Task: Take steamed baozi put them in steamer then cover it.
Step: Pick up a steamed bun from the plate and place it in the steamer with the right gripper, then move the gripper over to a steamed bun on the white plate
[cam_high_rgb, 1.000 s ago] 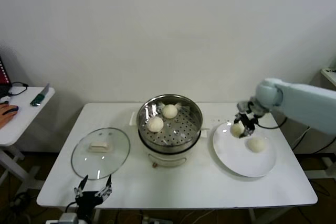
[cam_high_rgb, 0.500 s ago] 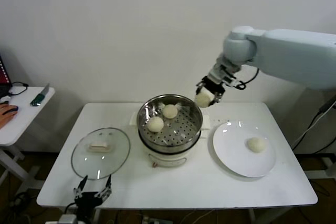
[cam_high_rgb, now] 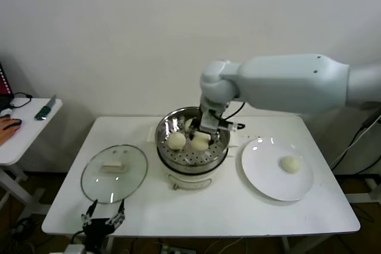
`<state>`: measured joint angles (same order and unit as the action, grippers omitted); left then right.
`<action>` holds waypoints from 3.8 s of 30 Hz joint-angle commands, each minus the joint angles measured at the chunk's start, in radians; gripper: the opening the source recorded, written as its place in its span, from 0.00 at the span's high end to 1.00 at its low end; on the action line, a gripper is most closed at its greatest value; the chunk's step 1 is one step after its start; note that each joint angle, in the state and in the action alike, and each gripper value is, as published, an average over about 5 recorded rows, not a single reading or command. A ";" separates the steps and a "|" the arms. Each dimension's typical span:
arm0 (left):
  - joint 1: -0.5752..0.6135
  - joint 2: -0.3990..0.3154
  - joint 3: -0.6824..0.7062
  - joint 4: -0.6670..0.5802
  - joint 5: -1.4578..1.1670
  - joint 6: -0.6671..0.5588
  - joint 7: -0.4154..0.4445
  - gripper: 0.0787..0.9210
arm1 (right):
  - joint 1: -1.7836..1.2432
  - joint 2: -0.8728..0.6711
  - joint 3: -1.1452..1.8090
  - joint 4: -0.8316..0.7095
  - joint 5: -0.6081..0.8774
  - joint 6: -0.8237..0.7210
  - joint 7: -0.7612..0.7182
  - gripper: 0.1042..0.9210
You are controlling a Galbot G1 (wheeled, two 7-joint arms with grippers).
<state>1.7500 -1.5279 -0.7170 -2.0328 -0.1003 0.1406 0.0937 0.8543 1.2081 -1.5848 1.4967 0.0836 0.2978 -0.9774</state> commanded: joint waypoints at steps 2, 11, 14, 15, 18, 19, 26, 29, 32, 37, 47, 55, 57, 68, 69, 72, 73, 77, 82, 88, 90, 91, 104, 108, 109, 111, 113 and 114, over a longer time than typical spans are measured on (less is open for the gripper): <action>0.000 0.000 -0.005 0.003 -0.003 -0.001 0.000 0.12 | -0.151 0.077 0.006 -0.045 -0.149 0.028 0.026 0.37; -0.004 0.001 -0.005 0.007 -0.006 -0.003 -0.001 0.12 | -0.180 0.091 0.011 -0.102 -0.152 0.024 0.032 0.37; -0.004 0.002 -0.006 0.008 -0.008 -0.005 -0.001 0.12 | -0.184 0.098 0.012 -0.114 -0.151 0.022 0.033 0.37; -0.004 0.002 -0.006 0.008 -0.008 -0.005 -0.001 0.12 | -0.184 0.100 0.012 -0.117 -0.151 0.022 0.033 0.37; -0.004 0.002 -0.006 0.008 -0.010 -0.006 -0.001 0.12 | -0.187 0.106 0.011 -0.124 -0.150 0.022 0.031 0.37; -0.004 0.002 -0.006 0.008 -0.010 -0.007 -0.001 0.12 | -0.188 0.107 0.011 -0.125 -0.149 0.022 0.032 0.37; -0.002 -0.001 -0.005 0.008 -0.010 -0.008 -0.002 0.12 | -0.188 0.112 0.012 -0.127 -0.147 0.023 0.039 0.36; -0.001 -0.002 -0.004 0.007 -0.010 -0.009 -0.002 0.12 | -0.181 0.110 0.011 -0.127 -0.136 0.029 0.038 0.30; -0.001 -0.004 -0.004 0.007 -0.010 -0.009 -0.002 0.12 | -0.176 0.105 0.018 -0.125 -0.120 0.033 0.047 0.20; -0.002 -0.006 -0.004 0.007 -0.009 -0.007 -0.002 0.12 | -0.144 0.069 0.043 -0.106 -0.076 0.035 0.033 0.12; -0.003 -0.007 -0.003 0.005 -0.007 -0.006 -0.002 0.12 | 0.077 -0.145 -0.009 -0.087 0.232 -0.027 -0.053 0.12; -0.010 -0.004 0.004 0.014 -0.005 -0.008 -0.002 0.12 | 0.240 -0.354 -0.212 -0.104 0.504 -0.333 -0.066 0.12; -0.013 -0.003 0.005 0.016 -0.005 -0.007 -0.001 0.12 | 0.235 -0.407 -0.238 -0.115 0.511 -0.382 -0.070 0.12; -0.021 -0.003 0.003 0.015 0.000 0.001 0.001 0.12 | -0.040 -0.621 -0.168 -0.236 0.328 -0.476 -0.061 0.12; -0.021 -0.003 0.002 0.016 0.000 0.001 0.001 0.12 | -0.082 -0.631 -0.131 -0.251 0.297 -0.476 -0.057 0.12; -0.019 -0.003 0.001 0.018 0.001 0.001 0.000 0.12 | -0.216 -0.645 -0.020 -0.297 0.217 -0.468 -0.052 0.12; -0.018 -0.004 0.001 0.019 0.001 0.001 0.000 0.12 | -0.251 -0.646 0.011 -0.310 0.197 -0.465 -0.051 0.12; -0.016 -0.008 0.001 0.022 0.004 0.001 0.000 0.12 | -0.377 -0.629 0.112 -0.372 0.123 -0.445 -0.046 0.12; -0.013 -0.011 0.000 0.024 0.006 -0.001 0.000 0.12 | -0.491 -0.592 0.204 -0.444 0.059 -0.420 -0.045 0.12; -0.010 -0.012 -0.005 0.028 0.006 -0.002 -0.002 0.12 | -0.604 -0.543 0.314 -0.513 0.009 -0.393 -0.026 0.12; -0.010 -0.013 -0.005 0.028 0.006 -0.002 -0.002 0.12 | -0.625 -0.521 0.339 -0.536 0.005 -0.382 -0.025 0.12; -0.009 -0.014 -0.006 0.028 0.006 -0.002 -0.002 0.12 | -0.631 -0.510 0.346 -0.547 0.004 -0.378 -0.025 0.12; -0.002 -0.017 -0.013 0.025 0.005 -0.004 -0.002 0.12 | -0.690 -0.429 0.416 -0.647 -0.023 -0.337 -0.022 0.12; -0.003 -0.016 -0.015 0.025 0.005 -0.003 -0.002 0.12 | -0.706 -0.424 0.436 -0.661 -0.034 -0.335 -0.022 0.12; -0.003 -0.016 -0.015 0.025 0.005 -0.003 -0.002 0.12 | -0.710 -0.423 0.443 -0.664 -0.037 -0.334 -0.021 0.12; -0.004 -0.017 -0.015 0.025 0.005 -0.003 -0.002 0.12 | -0.714 -0.422 0.451 -0.667 -0.040 -0.332 -0.021 0.12; -0.004 -0.018 -0.014 0.025 0.005 -0.003 -0.003 0.12 | -0.717 -0.423 0.455 -0.668 -0.040 -0.331 -0.022 0.12; -0.005 -0.018 -0.013 0.024 0.005 -0.002 -0.003 0.12 | -0.718 -0.423 0.456 -0.668 -0.040 -0.330 -0.022 0.12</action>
<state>1.7463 -1.5448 -0.7316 -2.0080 -0.0950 0.1368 0.0910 0.1817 0.7674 -1.1813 0.8694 0.0639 -0.0420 -1.0003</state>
